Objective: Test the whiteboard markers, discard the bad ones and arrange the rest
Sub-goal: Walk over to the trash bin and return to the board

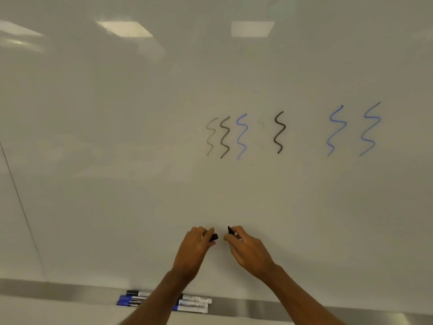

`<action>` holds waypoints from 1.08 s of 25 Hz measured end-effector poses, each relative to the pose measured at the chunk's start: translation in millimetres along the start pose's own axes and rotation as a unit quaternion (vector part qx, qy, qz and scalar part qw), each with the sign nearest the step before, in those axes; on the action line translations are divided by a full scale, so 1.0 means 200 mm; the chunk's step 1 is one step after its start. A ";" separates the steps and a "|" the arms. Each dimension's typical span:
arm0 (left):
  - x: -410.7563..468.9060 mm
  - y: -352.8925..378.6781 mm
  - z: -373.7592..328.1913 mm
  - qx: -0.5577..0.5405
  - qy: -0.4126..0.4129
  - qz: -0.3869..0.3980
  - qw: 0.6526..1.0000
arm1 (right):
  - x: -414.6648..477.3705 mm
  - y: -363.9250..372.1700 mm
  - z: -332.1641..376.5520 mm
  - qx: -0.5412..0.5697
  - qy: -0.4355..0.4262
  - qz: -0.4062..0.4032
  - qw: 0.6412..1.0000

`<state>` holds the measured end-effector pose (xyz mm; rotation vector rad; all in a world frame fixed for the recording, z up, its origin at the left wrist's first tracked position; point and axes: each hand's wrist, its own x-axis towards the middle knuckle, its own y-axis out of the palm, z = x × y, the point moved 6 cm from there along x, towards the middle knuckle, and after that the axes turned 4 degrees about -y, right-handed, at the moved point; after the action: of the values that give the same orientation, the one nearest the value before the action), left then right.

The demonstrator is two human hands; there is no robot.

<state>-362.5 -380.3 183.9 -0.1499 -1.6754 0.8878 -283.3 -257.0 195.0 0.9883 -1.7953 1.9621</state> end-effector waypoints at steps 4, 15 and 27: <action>-0.13 0.19 -0.12 -0.041 -0.076 0.130 0.988 | -0.25 0.05 -0.16 -0.003 0.107 0.101 0.989; -0.16 0.44 -0.50 -0.088 -0.120 0.227 0.963 | -0.62 -0.06 -0.35 0.001 0.086 0.138 0.987; -0.11 0.70 -0.85 -0.094 -0.099 0.317 0.938 | -0.95 -0.21 -0.58 0.039 0.114 0.164 0.979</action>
<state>-254.5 -213.4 84.8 -0.7899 -1.9354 1.2435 -153.1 -96.7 102.5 0.4808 -1.8546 2.2468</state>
